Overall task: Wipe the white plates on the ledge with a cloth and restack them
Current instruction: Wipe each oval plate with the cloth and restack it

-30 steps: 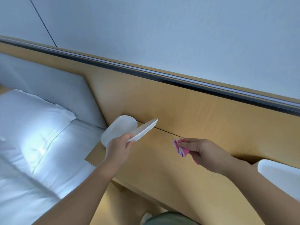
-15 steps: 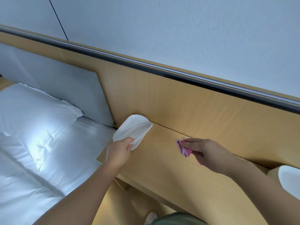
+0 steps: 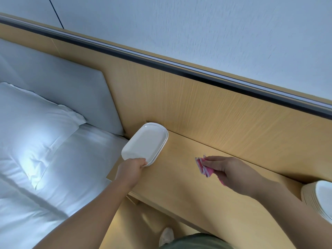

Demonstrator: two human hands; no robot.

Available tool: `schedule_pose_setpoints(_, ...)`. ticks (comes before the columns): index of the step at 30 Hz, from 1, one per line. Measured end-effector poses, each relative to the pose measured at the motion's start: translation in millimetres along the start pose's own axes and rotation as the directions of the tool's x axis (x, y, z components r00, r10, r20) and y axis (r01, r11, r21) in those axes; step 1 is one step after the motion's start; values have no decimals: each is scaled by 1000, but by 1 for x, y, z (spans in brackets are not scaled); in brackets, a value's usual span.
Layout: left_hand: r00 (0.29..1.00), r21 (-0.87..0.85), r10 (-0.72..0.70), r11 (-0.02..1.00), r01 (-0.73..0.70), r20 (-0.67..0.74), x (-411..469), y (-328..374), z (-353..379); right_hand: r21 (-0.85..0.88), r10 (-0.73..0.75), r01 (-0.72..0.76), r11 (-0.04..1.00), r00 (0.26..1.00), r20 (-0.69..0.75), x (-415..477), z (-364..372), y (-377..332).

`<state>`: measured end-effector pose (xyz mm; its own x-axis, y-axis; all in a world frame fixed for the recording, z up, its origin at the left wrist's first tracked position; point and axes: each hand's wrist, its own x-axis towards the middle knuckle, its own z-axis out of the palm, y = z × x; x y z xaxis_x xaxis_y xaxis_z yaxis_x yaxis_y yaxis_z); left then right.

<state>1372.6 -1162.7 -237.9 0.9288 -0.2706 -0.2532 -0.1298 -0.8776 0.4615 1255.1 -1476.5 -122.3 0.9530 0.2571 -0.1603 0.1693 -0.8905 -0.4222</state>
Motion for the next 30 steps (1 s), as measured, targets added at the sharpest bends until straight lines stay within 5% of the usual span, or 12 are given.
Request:
schedule_pose_setpoints(10, 994, 71, 72, 994, -78, 81, 11, 12, 4, -7, 47, -47, 999, 999, -16, -5, -4, 9)
schedule_pose_setpoints(18, 948, 106, 289, 947, -303, 132, 13, 113, 29, 125, 155, -136, 983, 976, -150, -72, -21, 51)
schedule_pose_setpoints(30, 742, -133, 628, 777, -616, 235, -32, 359, 153, 169, 524, -503, 848, 745, -413, -275, -48, 124)
